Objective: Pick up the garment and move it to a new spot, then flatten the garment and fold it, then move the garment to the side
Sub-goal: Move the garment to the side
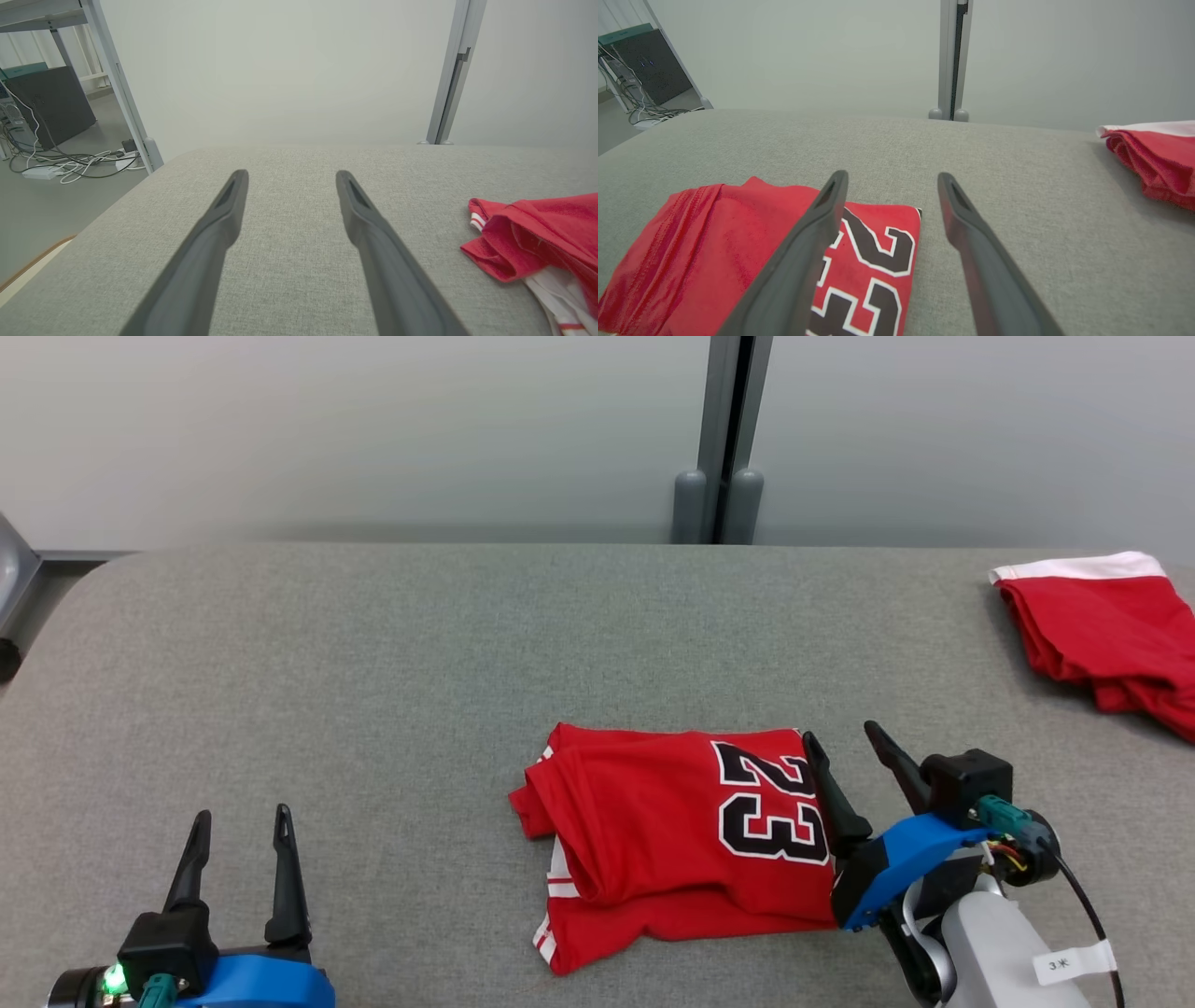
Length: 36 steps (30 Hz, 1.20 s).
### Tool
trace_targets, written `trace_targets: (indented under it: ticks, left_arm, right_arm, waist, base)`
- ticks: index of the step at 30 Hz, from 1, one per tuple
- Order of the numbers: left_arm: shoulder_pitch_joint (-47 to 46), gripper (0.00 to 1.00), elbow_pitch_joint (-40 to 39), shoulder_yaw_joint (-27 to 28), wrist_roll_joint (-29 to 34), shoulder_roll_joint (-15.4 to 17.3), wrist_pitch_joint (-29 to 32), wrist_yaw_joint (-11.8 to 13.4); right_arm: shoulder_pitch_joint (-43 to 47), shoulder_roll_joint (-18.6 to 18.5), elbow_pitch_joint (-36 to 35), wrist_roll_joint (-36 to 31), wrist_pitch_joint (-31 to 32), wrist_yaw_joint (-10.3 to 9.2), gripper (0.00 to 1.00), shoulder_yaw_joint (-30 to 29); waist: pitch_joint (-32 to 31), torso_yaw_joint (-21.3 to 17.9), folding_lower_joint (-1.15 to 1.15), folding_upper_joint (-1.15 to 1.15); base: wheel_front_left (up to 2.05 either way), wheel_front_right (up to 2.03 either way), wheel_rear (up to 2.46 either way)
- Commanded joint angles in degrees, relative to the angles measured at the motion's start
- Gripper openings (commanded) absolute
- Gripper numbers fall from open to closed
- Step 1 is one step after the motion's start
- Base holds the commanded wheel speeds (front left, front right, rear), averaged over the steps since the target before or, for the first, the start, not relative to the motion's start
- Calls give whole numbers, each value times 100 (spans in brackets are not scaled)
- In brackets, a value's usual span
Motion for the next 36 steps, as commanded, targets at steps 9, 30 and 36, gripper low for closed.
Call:
trace_targets:
  ticks: [9, 30, 36]
  left_arm:
    - [-287, 100, -14, -2, -85, 20, -25, -9]
    - [-576, 100, -10, -21, -144, -49, -25, -26]
    - [-746, 100, -120, -53, -156, -81, -25, -48]
  right_arm:
    - [-439, -12, 1282, 219, -139, 1, 100, 271]
    - [-1240, -6, 2568, 1268, -628, 2, 0, 1273]
    - [-1767, -223, 2227, 480, -630, 1, 0, 946]
  waist:
    - [395, 110, 0, 0]
    - [727, 127, 0, 0]
    - [911, 105, 0, 0]
  base:
    - [0, 0, 0]
    - [0, 0, 0]
    - [0, 0, 0]
